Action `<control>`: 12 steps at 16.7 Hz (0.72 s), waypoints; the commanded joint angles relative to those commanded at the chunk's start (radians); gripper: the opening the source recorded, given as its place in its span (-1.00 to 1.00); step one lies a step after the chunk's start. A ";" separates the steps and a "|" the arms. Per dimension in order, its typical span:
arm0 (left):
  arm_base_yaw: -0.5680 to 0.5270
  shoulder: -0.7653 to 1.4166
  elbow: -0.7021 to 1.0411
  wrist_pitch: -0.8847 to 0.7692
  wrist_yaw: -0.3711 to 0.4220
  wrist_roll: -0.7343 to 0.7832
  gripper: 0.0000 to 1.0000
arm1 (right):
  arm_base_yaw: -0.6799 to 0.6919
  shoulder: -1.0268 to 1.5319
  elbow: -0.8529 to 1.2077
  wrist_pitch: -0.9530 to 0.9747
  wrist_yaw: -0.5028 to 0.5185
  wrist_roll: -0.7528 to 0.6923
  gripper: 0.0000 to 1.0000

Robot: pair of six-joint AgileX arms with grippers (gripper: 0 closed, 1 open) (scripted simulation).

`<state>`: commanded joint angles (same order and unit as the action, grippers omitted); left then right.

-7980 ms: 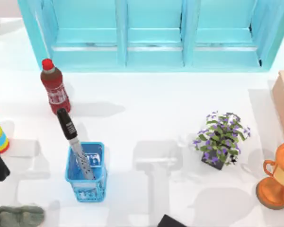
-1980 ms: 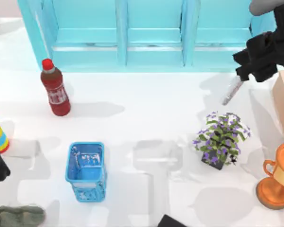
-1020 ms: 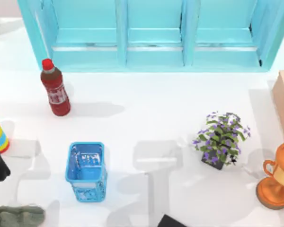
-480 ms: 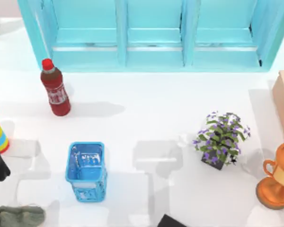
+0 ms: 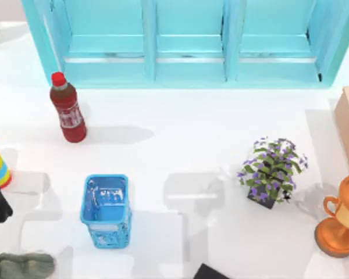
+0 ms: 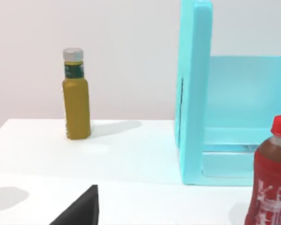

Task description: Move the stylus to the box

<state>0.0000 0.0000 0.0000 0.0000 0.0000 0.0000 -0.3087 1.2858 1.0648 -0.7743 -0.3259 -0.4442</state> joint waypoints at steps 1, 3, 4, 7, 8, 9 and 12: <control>0.000 0.000 0.000 0.000 0.000 0.000 1.00 | 0.000 0.000 0.000 0.000 0.000 0.000 -0.40; 0.000 0.000 0.000 0.000 0.000 0.000 1.00 | 0.000 0.000 0.000 0.000 0.000 0.000 -0.10; 0.000 0.000 0.000 0.000 0.000 0.000 1.00 | 0.000 0.000 0.000 0.000 0.000 0.000 0.06; 0.000 0.000 0.000 0.000 0.000 0.000 1.00 | 0.000 0.000 0.000 0.000 0.000 0.000 0.51; 0.000 0.000 0.000 0.000 0.000 0.000 1.00 | 0.000 0.000 0.000 0.000 0.000 0.000 0.66; 0.000 0.000 0.000 0.000 0.000 0.000 1.00 | 0.000 0.000 0.000 0.000 0.000 0.000 0.81; 0.000 0.000 0.000 0.000 0.000 0.000 1.00 | 0.000 0.000 0.000 0.000 0.000 0.000 1.00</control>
<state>0.0000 0.0000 0.0000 0.0000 0.0000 0.0000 -0.3087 1.2858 1.0648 -0.7743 -0.3259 -0.4442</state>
